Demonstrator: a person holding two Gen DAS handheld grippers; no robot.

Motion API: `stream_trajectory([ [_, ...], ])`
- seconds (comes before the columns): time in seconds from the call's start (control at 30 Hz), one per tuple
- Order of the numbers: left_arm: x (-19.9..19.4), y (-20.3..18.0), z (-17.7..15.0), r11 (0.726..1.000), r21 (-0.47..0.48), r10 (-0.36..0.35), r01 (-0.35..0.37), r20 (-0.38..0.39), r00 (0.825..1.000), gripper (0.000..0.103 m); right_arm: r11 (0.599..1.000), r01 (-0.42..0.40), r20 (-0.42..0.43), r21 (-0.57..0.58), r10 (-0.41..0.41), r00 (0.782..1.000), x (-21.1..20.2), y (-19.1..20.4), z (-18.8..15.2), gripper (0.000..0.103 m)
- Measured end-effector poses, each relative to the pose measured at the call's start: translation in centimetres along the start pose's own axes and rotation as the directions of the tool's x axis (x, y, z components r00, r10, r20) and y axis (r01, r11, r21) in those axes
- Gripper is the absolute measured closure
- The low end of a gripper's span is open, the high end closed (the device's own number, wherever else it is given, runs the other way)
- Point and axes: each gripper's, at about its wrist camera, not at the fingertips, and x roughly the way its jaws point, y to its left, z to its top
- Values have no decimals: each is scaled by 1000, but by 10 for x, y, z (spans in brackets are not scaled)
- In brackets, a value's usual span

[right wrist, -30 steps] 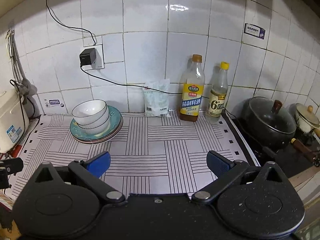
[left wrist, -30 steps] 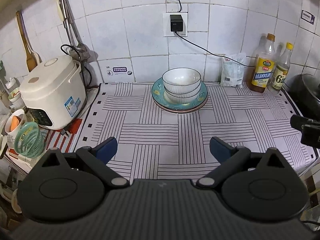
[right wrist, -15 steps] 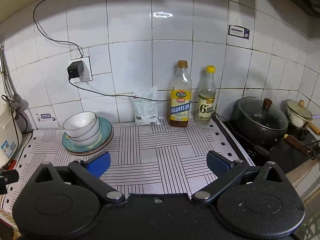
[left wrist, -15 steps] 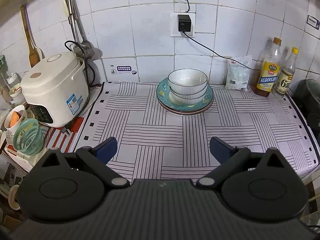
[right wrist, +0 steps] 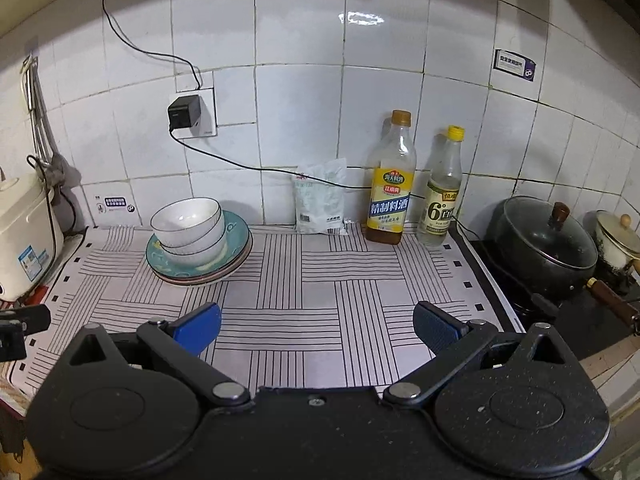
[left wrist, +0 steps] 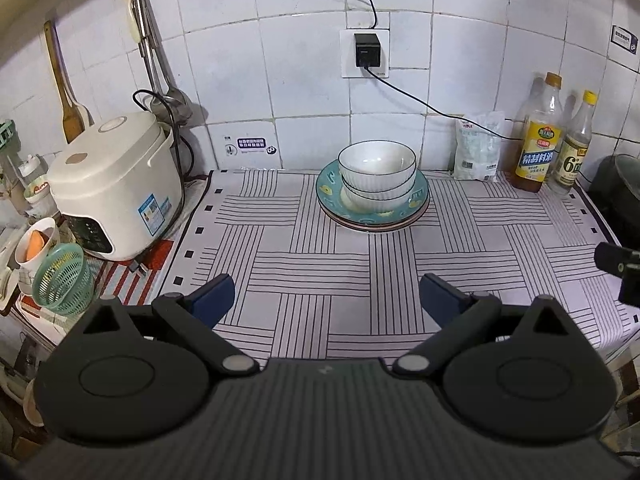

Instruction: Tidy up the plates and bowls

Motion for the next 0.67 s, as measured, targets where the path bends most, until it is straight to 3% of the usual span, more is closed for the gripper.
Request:
stream_trajectory([
  [0.67, 7, -1, -3, 1000, 15, 5, -4, -22, 1000, 3, 1000, -2, -34, -10, 2, 999, 10, 0, -4, 0],
])
